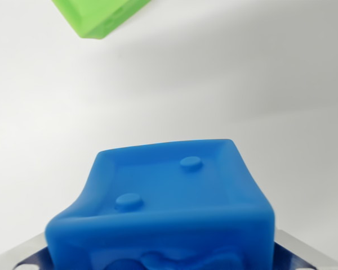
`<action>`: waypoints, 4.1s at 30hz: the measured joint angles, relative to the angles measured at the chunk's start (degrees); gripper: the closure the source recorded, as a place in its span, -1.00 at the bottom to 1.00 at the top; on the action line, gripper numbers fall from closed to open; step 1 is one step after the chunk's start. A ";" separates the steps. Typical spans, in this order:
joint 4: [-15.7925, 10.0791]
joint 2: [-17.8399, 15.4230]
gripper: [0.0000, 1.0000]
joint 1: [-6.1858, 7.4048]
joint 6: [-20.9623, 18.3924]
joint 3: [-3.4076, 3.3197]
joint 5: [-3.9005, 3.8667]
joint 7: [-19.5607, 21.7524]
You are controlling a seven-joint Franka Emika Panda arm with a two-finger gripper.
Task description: Stack cube
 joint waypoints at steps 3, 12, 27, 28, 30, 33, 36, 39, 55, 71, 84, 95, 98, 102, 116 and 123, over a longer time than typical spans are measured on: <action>0.95 0.58 1.00 0.00 -0.37 0.19 -0.01 -1.40; 3.58 1.96 1.00 0.00 -1.60 0.69 -0.05 -5.17; 8.53 4.66 1.00 0.00 -3.85 1.50 -0.23 -12.04; 8.88 4.85 1.00 0.00 -4.02 1.55 -0.24 -12.49; 9.60 5.23 1.00 0.00 -4.37 1.66 -0.27 -13.46; 10.68 5.83 1.00 0.00 -4.79 1.83 -0.31 -14.90; 11.61 6.35 1.00 0.00 -5.21 1.97 -0.34 -16.14; 12.71 6.95 1.00 0.00 -5.73 2.12 -0.38 -17.57; 18.31 9.96 1.00 0.00 -8.30 2.82 -0.58 -24.71; 23.72 12.89 1.00 0.00 -10.77 3.44 -0.77 -31.24; 25.18 16.40 1.00 0.00 -9.24 3.61 -0.80 -33.12; 25.18 19.16 1.00 -0.02 -6.42 3.75 -0.69 -33.27; 25.21 19.92 1.00 -0.05 -5.72 3.80 -0.65 -33.30; 25.28 20.62 1.00 -0.09 -5.11 3.87 -0.61 -33.34; 25.73 22.53 1.00 -0.25 -3.60 4.08 -0.54 -33.40; 25.78 22.57 -1.00 -0.26 -3.52 4.09 -0.53 -33.42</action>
